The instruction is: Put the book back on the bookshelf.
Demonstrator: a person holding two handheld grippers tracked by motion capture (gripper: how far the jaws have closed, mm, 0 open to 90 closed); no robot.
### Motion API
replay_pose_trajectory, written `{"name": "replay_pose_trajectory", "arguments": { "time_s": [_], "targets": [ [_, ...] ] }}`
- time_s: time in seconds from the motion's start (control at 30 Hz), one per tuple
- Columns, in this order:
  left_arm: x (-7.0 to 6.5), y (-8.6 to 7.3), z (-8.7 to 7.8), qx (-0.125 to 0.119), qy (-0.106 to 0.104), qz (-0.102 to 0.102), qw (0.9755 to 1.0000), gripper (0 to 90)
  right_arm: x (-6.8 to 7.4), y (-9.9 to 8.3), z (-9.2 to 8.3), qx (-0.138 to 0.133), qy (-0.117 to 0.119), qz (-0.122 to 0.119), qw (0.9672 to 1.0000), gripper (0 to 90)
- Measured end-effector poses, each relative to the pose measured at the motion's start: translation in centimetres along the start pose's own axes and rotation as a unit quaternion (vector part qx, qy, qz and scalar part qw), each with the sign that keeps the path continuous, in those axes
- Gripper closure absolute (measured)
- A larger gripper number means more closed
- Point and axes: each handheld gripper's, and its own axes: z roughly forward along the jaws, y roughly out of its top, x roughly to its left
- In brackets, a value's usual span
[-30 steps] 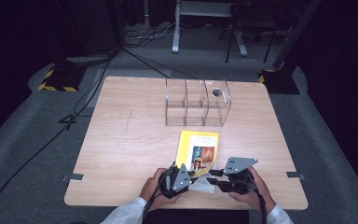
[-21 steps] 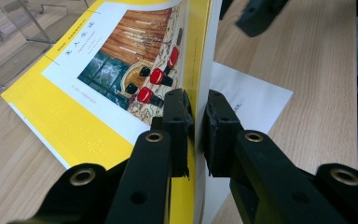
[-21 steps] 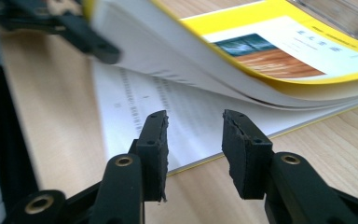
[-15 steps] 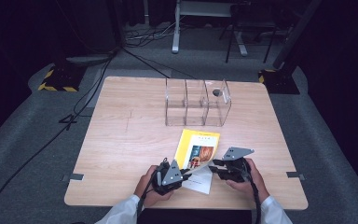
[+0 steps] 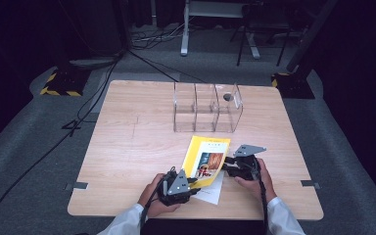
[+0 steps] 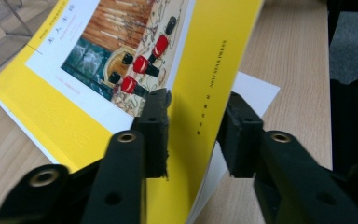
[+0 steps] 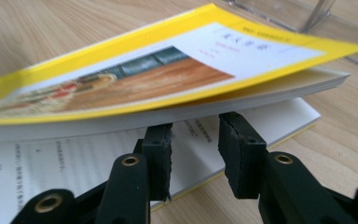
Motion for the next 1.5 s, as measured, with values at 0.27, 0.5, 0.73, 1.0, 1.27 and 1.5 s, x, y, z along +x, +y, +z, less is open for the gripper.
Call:
{"name": "replay_pose_trajectory", "arguments": {
  "time_s": [0.27,0.5,0.73,1.0,1.27,1.5],
  "targets": [
    [-0.4,-0.5,0.0,0.026,0.008,0.005,0.9996,51.8,0.1,0.5,-0.8,-0.022,0.013,-0.012,0.9996,60.4],
    [-1.0,-0.7,0.4,0.036,0.03,-0.001,0.9989,29.6,0.4,0.7,-0.8,-0.029,0.019,-0.016,0.9993,60.9],
    [-1.2,-0.3,1.0,0.035,0.047,-0.009,0.9982,19.1,1.1,2.1,-1.2,-0.046,0.024,-0.021,0.9984,59.4],
    [-0.9,-0.2,0.7,0.025,0.063,-0.006,0.9977,35.0,1.2,2.4,-1.1,-0.047,0.015,-0.024,0.9985,57.7],
    [-0.7,0.0,0.0,0.01,0.052,-0.011,0.9985,42.4,0.9,2.1,-1.1,-0.046,0.011,-0.021,0.9987,55.5],
    [-1.1,0.5,-0.3,0.003,0.044,-0.011,0.999,28.8,1.1,2.2,-1.0,-0.045,0.01,-0.026,0.9986,55.5]
  ]
}}
